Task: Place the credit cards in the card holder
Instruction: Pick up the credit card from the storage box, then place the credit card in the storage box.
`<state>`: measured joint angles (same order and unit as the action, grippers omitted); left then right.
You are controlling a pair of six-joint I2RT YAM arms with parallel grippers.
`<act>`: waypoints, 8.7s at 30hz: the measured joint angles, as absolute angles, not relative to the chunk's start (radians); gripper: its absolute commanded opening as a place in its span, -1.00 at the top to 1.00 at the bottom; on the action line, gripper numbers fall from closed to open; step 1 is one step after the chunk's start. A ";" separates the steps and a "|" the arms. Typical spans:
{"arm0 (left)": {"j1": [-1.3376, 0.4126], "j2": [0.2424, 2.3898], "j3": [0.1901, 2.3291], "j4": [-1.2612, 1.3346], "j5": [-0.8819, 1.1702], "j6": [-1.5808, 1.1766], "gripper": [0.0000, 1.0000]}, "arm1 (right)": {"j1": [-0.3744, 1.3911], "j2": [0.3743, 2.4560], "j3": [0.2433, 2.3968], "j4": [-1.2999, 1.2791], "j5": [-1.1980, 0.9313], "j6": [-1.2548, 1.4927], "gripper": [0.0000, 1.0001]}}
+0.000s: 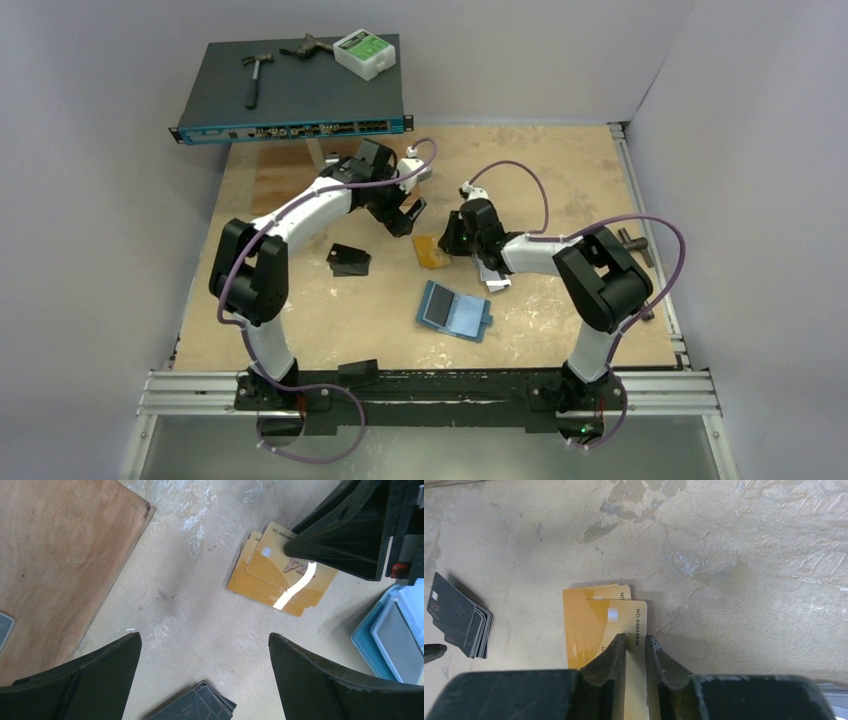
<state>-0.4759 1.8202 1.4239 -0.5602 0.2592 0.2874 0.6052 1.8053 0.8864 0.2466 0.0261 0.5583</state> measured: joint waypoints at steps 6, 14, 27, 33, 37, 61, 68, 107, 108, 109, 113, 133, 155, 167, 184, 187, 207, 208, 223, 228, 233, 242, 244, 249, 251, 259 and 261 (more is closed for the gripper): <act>-0.466 1.821 1.426 -0.598 0.293 0.270 -1.00 | 0.594 1.771 0.841 0.282 0.036 0.595 0.95; -0.467 1.833 1.427 -0.625 0.324 0.242 -1.00 | 0.553 1.705 0.768 0.291 0.029 0.625 0.98; -0.451 1.835 1.483 -0.693 0.461 0.137 -1.00 | 0.487 1.516 0.587 0.444 -0.119 0.659 1.00; -0.438 1.834 1.509 -0.751 0.532 0.123 -1.00 | 0.462 1.441 0.561 0.533 -0.200 0.682 1.00; -0.418 1.833 1.510 -0.781 0.661 0.087 -1.00 | 0.447 1.401 0.542 0.564 -0.231 0.709 1.00; -0.384 1.669 1.322 -0.636 1.033 -0.234 -0.78 | 0.442 1.113 0.360 0.796 -0.355 1.034 1.00; -0.420 1.677 1.215 -0.517 1.067 -0.345 1.00 | 0.442 1.148 0.341 0.885 -0.363 1.110 1.00; -0.380 1.650 0.757 0.640 1.153 -1.102 -1.00 | 0.459 1.303 0.320 1.108 -0.400 1.222 1.00; -0.380 1.669 0.751 0.701 1.149 -1.142 -1.00 | 0.462 1.312 0.321 1.117 -0.404 1.225 1.00; -0.381 1.682 0.745 0.759 1.144 -1.176 -1.00 | 0.467 1.323 0.324 1.126 -0.405 1.229 1.00; -0.383 1.687 0.740 0.916 1.138 -1.256 -0.88 | 0.493 1.372 0.339 1.163 -0.408 1.241 1.00; -0.387 1.668 0.762 0.848 1.157 -1.226 1.00 | 0.516 1.445 0.383 1.198 -0.421 1.238 0.48; -0.366 1.666 0.782 0.748 1.186 -1.171 -0.10 | 0.564 1.421 0.400 1.156 -0.527 1.188 1.00; -0.334 1.660 0.782 0.899 1.196 -1.277 -0.11 | 0.554 1.384 0.400 1.056 -0.524 1.137 1.00; -0.321 1.660 0.774 1.019 1.197 -1.353 -0.03 | 0.549 1.440 0.410 1.102 -0.542 1.166 0.92; -0.321 1.660 0.774 1.031 1.198 -1.354 -0.01 | 0.547 1.438 0.410 1.103 -0.537 1.171 0.90; -0.326 1.659 0.770 0.984 1.196 -1.321 0.87 | 0.519 1.392 0.399 1.117 -0.484 1.194 0.92; -0.326 1.659 0.770 0.968 1.195 -1.305 0.88 | 0.519 1.392 0.399 1.124 -0.485 1.197 0.92; -0.314 1.579 0.784 0.524 1.137 -0.998 1.00 | 0.478 1.378 0.346 1.105 -0.480 1.199 0.85; -0.284 1.575 0.802 0.347 1.089 -0.888 1.00 | 0.441 1.316 0.341 1.053 -0.471 1.168 0.85; -0.281 1.582 0.830 0.230 1.041 -0.812 1.00 | 0.433 1.299 0.340 1.026 -0.466 1.145 1.00; -0.294 1.783 0.984 0.154 0.954 -0.719 1.00 | 0.431 1.199 0.261 0.920 -0.460 1.114 1.00; -0.303 1.821 1.010 0.138 0.932 -0.701 1.00 | 0.431 1.154 0.234 0.894 -0.458 1.110 1.00; -0.323 1.902 1.090 0.073 0.866 -0.627 0.98 | 0.431 1.062 0.184 0.841 -0.447 1.106 1.00; -0.329 1.925 1.118 0.031 0.836 -0.596 0.94 | 0.431 1.039 0.171 0.825 -0.436 1.106 1.00; -0.349 1.954 1.161 -0.126 0.706 -0.480 0.07 | 0.431 0.997 0.155 0.764 -0.428 1.102 1.00; -0.350 1.952 1.160 -0.155 0.690 -0.461 0.01 | 0.431 0.991 0.155 0.746 -0.428 1.097 1.00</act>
